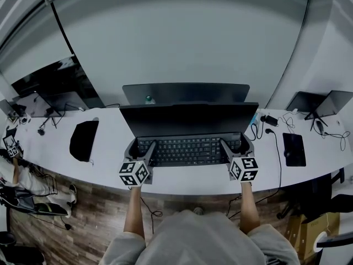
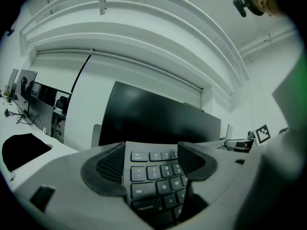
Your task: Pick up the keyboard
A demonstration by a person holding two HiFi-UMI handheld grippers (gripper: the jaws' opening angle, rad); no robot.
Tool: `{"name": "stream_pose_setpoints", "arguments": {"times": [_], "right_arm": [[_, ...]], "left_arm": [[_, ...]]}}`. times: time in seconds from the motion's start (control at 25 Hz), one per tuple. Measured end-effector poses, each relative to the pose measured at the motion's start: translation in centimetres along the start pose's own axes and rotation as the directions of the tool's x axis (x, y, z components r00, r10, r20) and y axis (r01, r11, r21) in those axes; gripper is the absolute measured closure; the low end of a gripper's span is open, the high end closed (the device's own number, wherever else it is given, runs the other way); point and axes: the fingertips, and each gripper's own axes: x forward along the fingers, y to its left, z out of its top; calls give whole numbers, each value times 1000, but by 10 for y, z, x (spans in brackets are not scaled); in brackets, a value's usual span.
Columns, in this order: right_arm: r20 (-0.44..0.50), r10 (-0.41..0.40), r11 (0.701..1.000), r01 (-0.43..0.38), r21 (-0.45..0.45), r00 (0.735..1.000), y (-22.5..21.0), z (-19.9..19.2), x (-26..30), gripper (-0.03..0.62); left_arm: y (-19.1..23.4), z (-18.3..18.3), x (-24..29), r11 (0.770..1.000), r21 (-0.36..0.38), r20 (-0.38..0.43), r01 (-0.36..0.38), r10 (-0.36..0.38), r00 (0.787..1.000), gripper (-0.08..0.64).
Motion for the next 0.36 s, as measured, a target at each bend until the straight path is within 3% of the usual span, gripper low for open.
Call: {"name": "stream_pose_setpoints", "arguments": {"times": [0.36], "right_arm": [[-9,3,1000,-3,-5,1000,-1,0,1,227]], "left_arm": [[1,0,1,1000,-3,-2,-5,5,1000,239]]}}
